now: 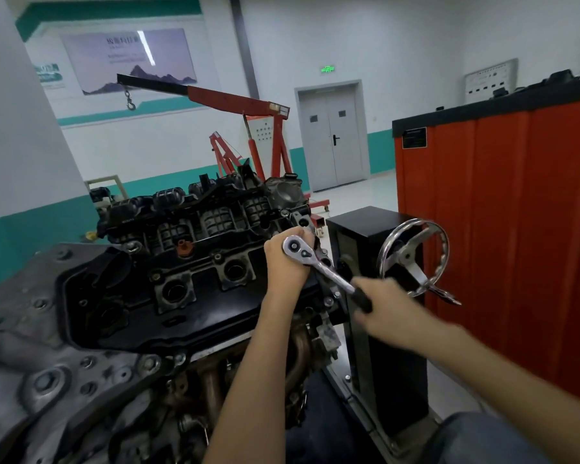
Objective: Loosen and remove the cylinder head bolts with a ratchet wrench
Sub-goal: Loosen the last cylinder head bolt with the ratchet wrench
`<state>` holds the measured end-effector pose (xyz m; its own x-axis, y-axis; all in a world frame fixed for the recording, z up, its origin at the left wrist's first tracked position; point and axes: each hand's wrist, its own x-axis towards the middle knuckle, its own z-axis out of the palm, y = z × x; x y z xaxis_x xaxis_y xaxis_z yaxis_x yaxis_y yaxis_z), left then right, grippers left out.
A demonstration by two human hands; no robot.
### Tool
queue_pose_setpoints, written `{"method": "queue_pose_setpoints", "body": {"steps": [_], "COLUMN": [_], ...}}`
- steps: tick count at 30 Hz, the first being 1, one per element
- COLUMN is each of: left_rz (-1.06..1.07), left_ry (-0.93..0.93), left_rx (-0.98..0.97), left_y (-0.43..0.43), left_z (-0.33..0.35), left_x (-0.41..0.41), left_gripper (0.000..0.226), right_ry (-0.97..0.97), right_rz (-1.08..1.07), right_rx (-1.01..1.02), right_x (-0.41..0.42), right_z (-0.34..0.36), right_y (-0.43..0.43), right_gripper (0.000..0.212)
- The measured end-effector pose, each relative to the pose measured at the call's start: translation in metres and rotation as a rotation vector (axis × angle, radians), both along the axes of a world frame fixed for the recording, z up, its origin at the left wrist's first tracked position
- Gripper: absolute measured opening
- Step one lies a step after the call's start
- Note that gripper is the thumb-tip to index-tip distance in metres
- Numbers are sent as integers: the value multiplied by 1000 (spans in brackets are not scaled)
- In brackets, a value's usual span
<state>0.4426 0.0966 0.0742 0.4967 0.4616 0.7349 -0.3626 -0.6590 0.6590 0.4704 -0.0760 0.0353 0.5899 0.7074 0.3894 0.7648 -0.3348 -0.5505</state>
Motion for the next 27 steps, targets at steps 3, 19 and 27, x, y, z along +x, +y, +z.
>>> {"method": "queue_pose_setpoints", "body": {"steps": [3, 19, 27], "left_rz": [-44, -9, -49], "left_ry": [0, 111, 26], "left_rx": [26, 106, 42], "left_y": [-10, 5, -12], "left_z": [0, 8, 3], "left_x": [0, -11, -2], "left_gripper": [61, 55, 62], "right_ry": [363, -494, 481], "right_rz": [64, -59, 69], "right_rx": [272, -346, 365], "right_x": [-46, 54, -60], "right_z": [-36, 82, -44], "right_y": [31, -7, 38], "right_gripper": [19, 15, 17]}}
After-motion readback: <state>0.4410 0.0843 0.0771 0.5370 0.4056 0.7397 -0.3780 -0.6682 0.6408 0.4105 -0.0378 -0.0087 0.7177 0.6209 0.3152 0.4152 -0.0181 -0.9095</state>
